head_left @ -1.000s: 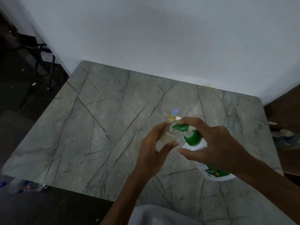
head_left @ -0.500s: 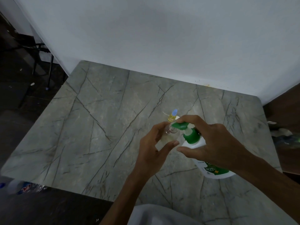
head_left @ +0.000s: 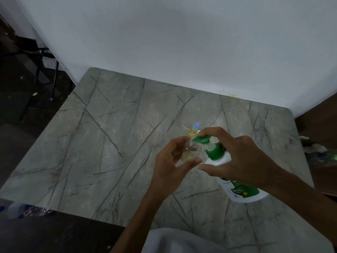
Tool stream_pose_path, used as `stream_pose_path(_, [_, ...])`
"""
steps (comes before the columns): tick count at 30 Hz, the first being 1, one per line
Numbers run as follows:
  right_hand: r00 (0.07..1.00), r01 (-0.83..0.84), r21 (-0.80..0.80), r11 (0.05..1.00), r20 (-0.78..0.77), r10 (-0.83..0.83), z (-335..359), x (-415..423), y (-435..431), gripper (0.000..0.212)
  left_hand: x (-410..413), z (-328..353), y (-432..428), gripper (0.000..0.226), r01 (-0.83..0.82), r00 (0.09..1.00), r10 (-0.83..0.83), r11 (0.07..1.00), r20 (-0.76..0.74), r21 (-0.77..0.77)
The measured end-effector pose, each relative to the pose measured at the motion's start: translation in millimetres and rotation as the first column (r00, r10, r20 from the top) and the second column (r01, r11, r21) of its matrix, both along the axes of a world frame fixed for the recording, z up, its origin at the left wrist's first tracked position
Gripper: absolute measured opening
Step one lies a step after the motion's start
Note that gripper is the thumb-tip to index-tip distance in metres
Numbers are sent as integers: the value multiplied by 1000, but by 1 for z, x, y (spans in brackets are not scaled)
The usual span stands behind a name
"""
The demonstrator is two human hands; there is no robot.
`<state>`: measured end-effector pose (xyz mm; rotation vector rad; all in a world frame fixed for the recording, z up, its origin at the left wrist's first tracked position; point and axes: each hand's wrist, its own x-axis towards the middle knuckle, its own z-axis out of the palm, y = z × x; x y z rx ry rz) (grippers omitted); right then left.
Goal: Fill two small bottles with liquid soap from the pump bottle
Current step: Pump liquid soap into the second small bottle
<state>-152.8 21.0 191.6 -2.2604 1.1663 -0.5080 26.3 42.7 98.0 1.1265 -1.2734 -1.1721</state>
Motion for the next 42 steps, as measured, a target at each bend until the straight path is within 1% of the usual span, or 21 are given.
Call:
stream_pose_path(7, [999,39,-15,999,-6,-39,7,2,-4,54,-2,0,1,49,37,999,-37,999,7,23])
stream_pose_path(10, [999,42,26,999,0,-42,10,2,-7,61,-3,3,0,45,50,999,-50,998,12,34])
stream_pose_path(12, [999,32,55,998,10,-33,12,1,-8,69,-3,7,-1,44,47,999,-46,998,-6,42])
stream_pose_path(14, [1000,26,54,998,10,-26,13,1,-8,72,-2,10,-3,44,44,999,-43,998,-27,44])
stream_pose_path(17, [999,31,33,999,19,-32,14,1,-8,69,-1,13,-3,45,48,998,-46,998,-47,36])
stream_pose_path(21, [997,54,9,998,54,-55,15,3,-8,60,-2,13,-1,44,59,998,-59,998,-29,20])
stream_pose_path(23, [996,61,39,997,67,-63,15,2,-9,60,-3,12,0,42,67,997,-66,998,-29,22])
stream_pose_path(26, [996,57,97,994,68,-64,12,0,-10,66,-2,9,0,41,68,997,-67,997,-29,31])
stream_pose_path(29, [996,51,91,995,63,-57,10,0,-8,69,2,7,-2,43,51,999,-51,999,2,7])
stream_pose_path(33, [996,60,49,997,66,-63,9,1,-4,58,6,3,-2,48,51,997,-48,998,59,-36])
stream_pose_path(36, [995,71,58,996,71,-75,5,-1,-5,56,7,-2,-1,50,69,993,-64,997,98,-45])
stream_pose_path(40, [997,40,123,992,60,-48,2,-4,-5,64,6,-5,2,48,68,992,-66,998,106,-10])
stream_pose_path(42, [998,24,113,993,62,-32,0,-3,-3,67,6,-6,3,46,61,994,-61,998,96,2])
